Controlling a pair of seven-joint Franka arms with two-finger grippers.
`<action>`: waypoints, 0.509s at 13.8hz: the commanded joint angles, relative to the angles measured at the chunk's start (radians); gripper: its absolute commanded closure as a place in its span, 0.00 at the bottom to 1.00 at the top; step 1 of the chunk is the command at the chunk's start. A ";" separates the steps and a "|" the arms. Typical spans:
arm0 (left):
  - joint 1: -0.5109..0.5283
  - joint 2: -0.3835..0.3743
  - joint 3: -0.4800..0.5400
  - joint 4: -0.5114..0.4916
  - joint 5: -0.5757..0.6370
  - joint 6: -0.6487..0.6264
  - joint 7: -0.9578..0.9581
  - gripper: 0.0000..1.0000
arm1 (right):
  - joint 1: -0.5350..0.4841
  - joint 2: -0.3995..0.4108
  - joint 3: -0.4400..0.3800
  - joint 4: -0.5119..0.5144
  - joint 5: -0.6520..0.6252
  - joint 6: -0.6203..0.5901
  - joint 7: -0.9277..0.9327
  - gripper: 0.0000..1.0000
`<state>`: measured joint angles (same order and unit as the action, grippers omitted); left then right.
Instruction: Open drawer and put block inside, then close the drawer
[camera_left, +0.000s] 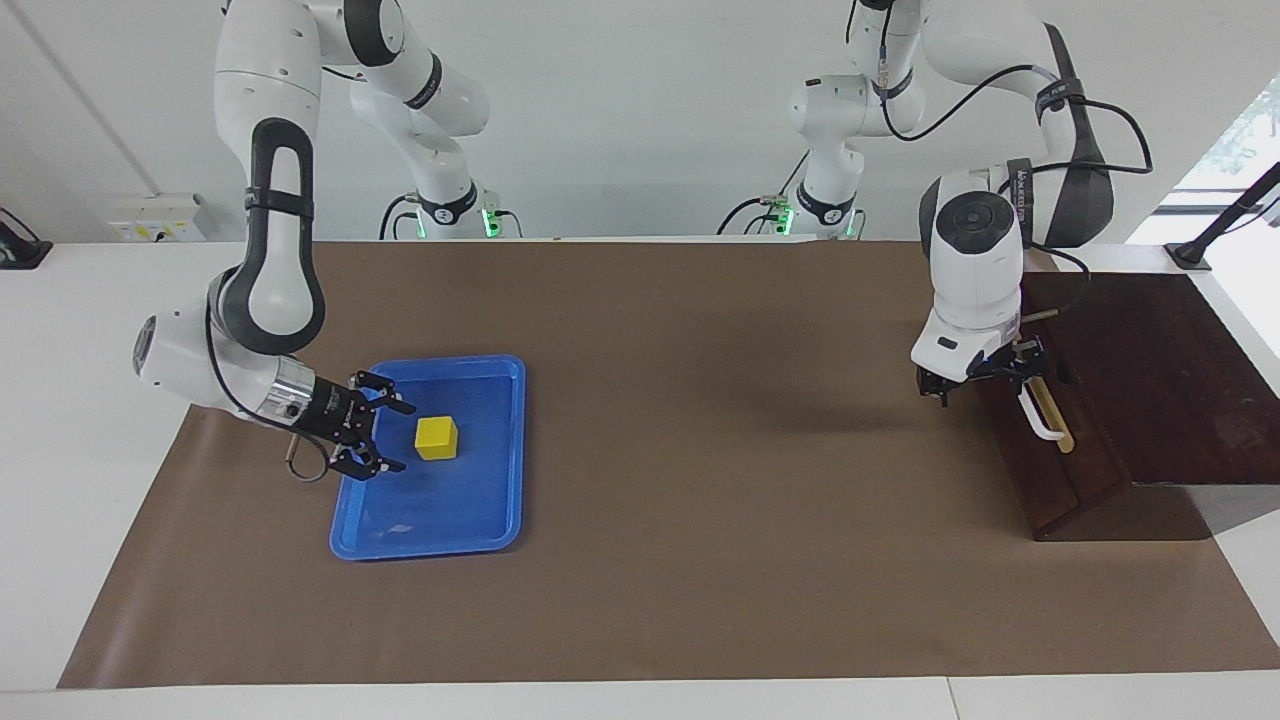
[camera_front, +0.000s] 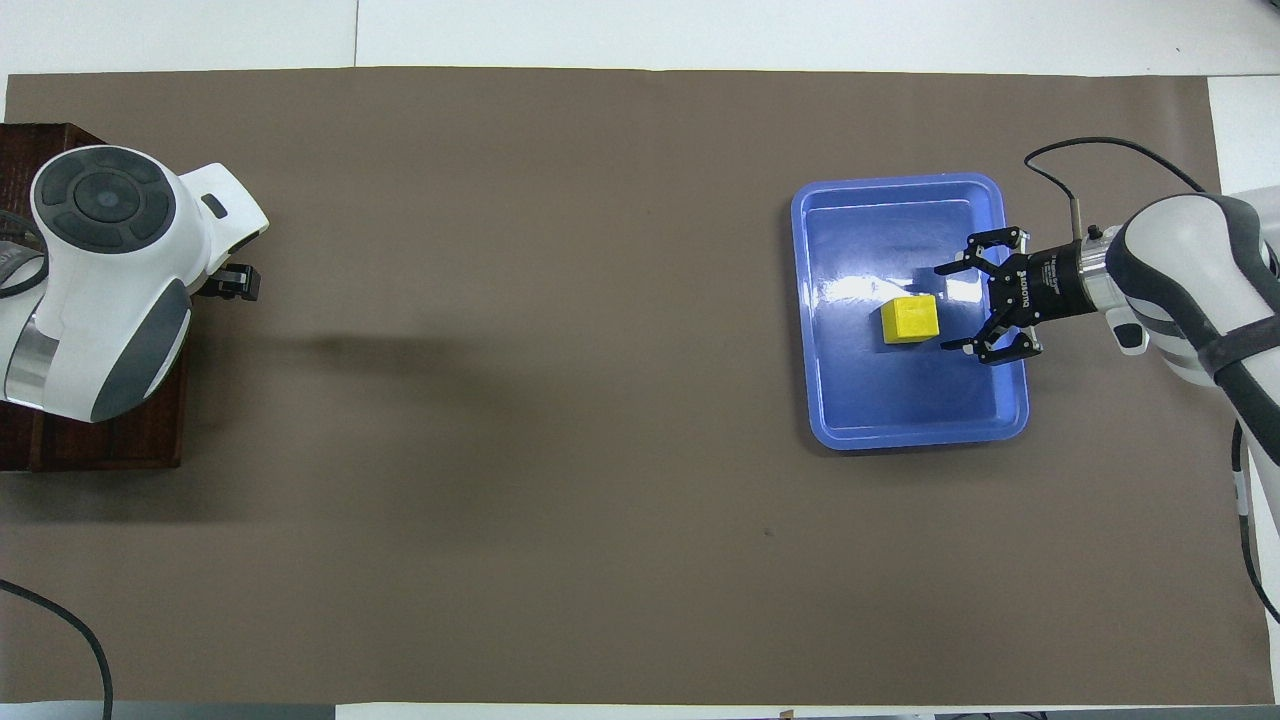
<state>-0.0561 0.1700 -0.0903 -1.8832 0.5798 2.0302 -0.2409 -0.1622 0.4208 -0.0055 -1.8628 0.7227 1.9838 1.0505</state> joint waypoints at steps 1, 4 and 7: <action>0.027 -0.026 -0.005 -0.065 0.043 0.048 -0.008 0.00 | 0.006 -0.039 0.002 -0.078 0.058 0.056 -0.058 0.00; 0.056 -0.024 -0.005 -0.082 0.043 0.088 -0.008 0.00 | 0.015 -0.045 0.002 -0.104 0.080 0.093 -0.073 0.00; 0.067 -0.021 -0.005 -0.103 0.043 0.122 -0.017 0.00 | 0.026 -0.046 0.002 -0.107 0.087 0.099 -0.073 0.01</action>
<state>-0.0016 0.1694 -0.0896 -1.9403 0.6016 2.1088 -0.2408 -0.1421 0.4088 -0.0045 -1.9280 0.7733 2.0586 1.0066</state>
